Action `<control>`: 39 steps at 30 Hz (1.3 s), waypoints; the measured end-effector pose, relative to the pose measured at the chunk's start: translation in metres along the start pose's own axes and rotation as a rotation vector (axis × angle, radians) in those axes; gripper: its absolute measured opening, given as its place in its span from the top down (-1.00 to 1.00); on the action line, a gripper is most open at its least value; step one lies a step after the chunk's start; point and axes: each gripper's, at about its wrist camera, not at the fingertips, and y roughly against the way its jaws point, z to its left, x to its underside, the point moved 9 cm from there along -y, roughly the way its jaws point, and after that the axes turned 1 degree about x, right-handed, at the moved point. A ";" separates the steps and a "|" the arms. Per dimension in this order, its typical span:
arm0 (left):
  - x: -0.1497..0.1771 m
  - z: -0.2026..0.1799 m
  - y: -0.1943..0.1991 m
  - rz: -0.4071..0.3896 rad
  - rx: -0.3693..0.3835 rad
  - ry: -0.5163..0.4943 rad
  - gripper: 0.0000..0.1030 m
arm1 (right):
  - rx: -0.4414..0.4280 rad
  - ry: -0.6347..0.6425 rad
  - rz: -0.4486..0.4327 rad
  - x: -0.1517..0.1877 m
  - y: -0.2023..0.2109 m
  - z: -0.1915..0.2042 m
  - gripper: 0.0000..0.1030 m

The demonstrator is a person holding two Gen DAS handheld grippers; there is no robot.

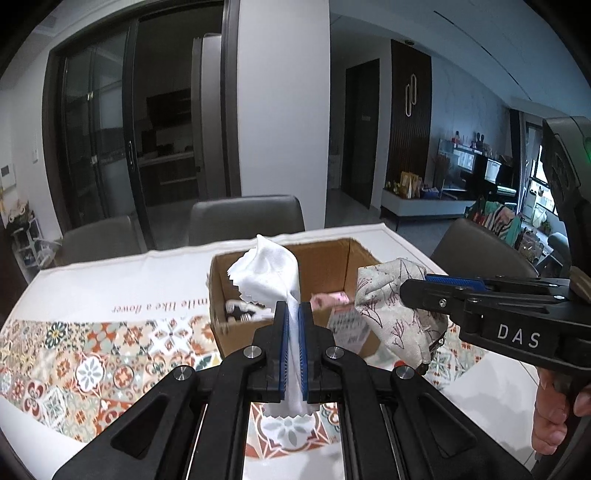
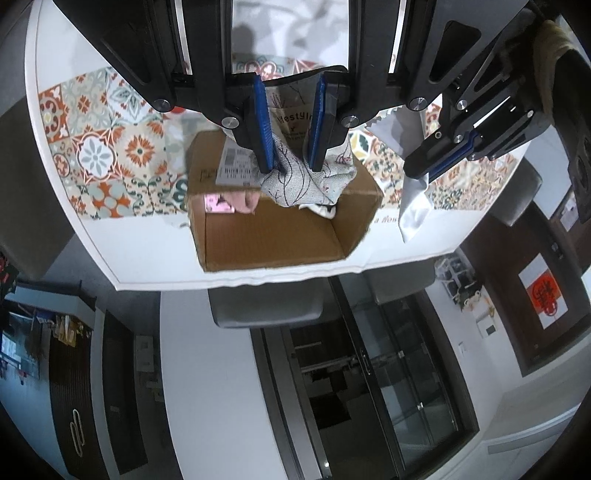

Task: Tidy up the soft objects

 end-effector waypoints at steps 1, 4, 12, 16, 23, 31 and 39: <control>-0.003 0.001 0.000 -0.006 -0.001 -0.003 0.86 | -0.001 0.001 -0.006 -0.003 0.001 0.000 0.59; -0.014 0.001 -0.001 -0.030 -0.003 -0.013 0.86 | -0.002 0.006 -0.028 -0.013 0.003 0.002 0.59; -0.039 0.004 -0.009 -0.067 -0.010 -0.040 0.86 | 0.002 0.026 -0.090 -0.038 0.008 0.007 0.73; -0.043 0.008 -0.020 -0.062 0.002 -0.034 0.86 | -0.011 0.016 -0.070 -0.046 -0.004 0.005 0.77; -0.048 0.013 -0.046 -0.038 0.006 -0.035 0.86 | 0.006 0.025 -0.059 -0.056 -0.018 0.003 0.77; -0.048 0.010 -0.081 0.000 0.019 -0.038 0.86 | 0.026 0.017 -0.031 -0.057 -0.036 -0.007 0.77; -0.046 0.003 -0.109 0.037 0.037 -0.047 0.86 | 0.037 -0.017 0.005 -0.056 -0.053 -0.024 0.77</control>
